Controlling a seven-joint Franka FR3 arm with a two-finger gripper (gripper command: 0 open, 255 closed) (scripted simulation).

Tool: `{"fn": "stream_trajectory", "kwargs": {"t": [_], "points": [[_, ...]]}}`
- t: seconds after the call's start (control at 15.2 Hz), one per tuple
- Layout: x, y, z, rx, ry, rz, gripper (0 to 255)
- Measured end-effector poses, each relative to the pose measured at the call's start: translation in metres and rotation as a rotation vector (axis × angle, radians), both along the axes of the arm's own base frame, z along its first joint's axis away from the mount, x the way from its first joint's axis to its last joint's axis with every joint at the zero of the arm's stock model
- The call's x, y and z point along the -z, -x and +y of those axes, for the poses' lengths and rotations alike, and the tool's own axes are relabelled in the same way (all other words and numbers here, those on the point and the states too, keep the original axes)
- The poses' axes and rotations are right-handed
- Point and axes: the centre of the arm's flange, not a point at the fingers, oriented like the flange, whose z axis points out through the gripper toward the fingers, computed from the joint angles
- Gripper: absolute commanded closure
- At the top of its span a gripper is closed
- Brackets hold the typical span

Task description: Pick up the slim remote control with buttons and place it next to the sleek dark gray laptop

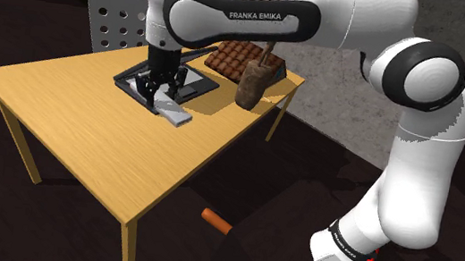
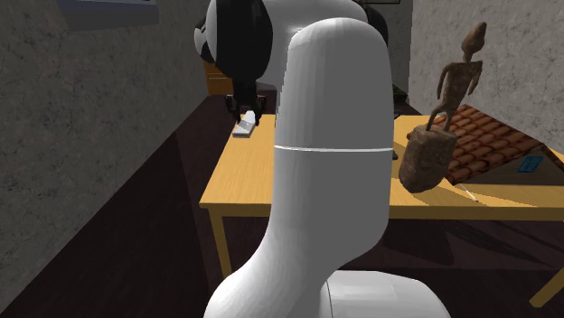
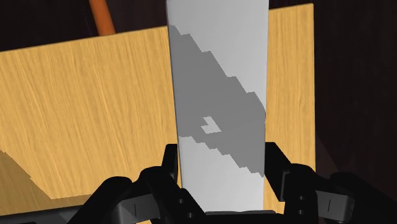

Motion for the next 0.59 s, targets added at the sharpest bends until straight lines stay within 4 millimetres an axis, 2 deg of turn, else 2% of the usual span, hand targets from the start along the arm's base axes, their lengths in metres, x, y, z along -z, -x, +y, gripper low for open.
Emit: {"fn": "stream_trajectory", "kwargs": {"t": [0.26,0.33,0.59], "points": [[-0.022,0.0,0.0,0.0,0.0,0.0,255],[-0.024,-0.002,-0.005,0.0,0.0,0.0,255],[-0.025,-0.022,-0.05,0.001,0.0,0.0,255]]}}
